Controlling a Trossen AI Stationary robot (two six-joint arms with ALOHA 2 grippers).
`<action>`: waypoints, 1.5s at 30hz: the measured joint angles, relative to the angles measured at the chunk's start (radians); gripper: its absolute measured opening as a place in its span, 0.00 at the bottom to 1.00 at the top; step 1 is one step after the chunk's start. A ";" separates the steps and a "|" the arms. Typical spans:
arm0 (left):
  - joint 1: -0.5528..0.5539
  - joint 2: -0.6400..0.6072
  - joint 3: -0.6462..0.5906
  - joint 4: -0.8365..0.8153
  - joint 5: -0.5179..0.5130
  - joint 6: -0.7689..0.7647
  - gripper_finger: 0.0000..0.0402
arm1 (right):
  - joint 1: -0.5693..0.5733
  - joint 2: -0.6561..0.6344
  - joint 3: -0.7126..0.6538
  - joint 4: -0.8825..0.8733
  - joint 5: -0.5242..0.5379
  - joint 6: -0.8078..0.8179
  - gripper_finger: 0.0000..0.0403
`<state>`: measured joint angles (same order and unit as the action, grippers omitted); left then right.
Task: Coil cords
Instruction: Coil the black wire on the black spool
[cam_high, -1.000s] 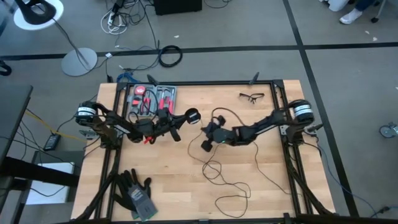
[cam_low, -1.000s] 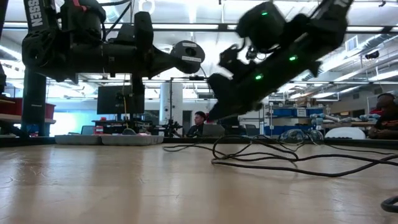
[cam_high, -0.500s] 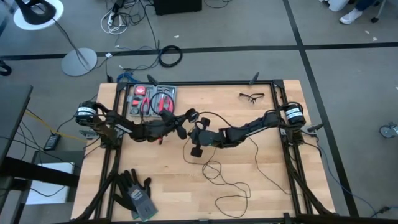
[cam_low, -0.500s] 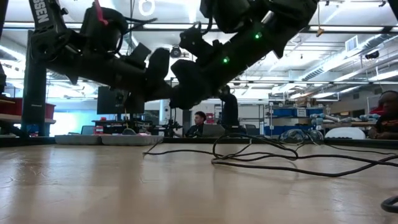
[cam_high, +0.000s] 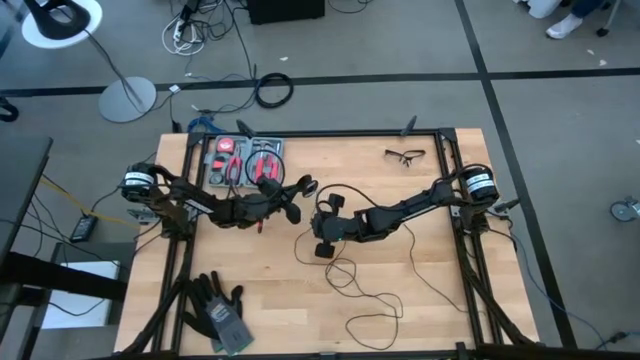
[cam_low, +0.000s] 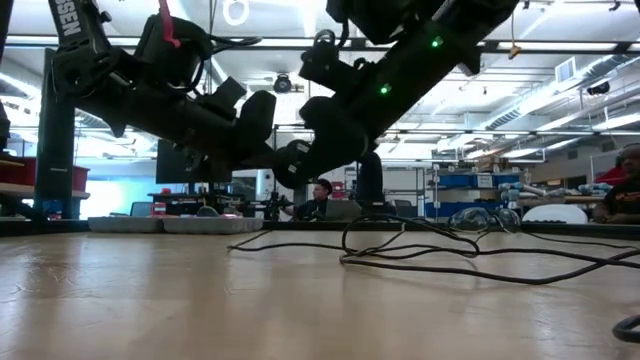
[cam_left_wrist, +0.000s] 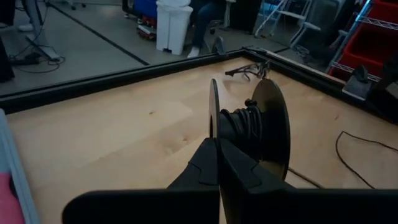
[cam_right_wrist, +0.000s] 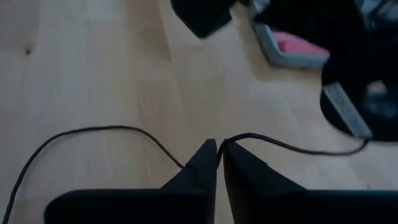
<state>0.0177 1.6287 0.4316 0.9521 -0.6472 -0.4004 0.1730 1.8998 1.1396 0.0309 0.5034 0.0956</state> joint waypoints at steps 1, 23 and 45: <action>0.000 0.000 0.000 0.003 -0.011 0.000 0.00 | 0.003 -0.007 0.000 -0.017 0.001 0.023 0.08; -0.048 0.000 -0.138 0.469 -0.014 0.082 0.00 | 0.008 -0.038 -0.521 0.919 0.168 0.287 0.16; -0.051 0.000 -0.076 0.494 -0.014 0.165 0.00 | -0.118 -0.037 -0.488 0.955 0.024 0.209 0.38</action>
<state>-0.0330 1.6283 0.3556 1.4466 -0.6616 -0.2358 0.0551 1.8629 0.6514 0.9859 0.5279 0.3042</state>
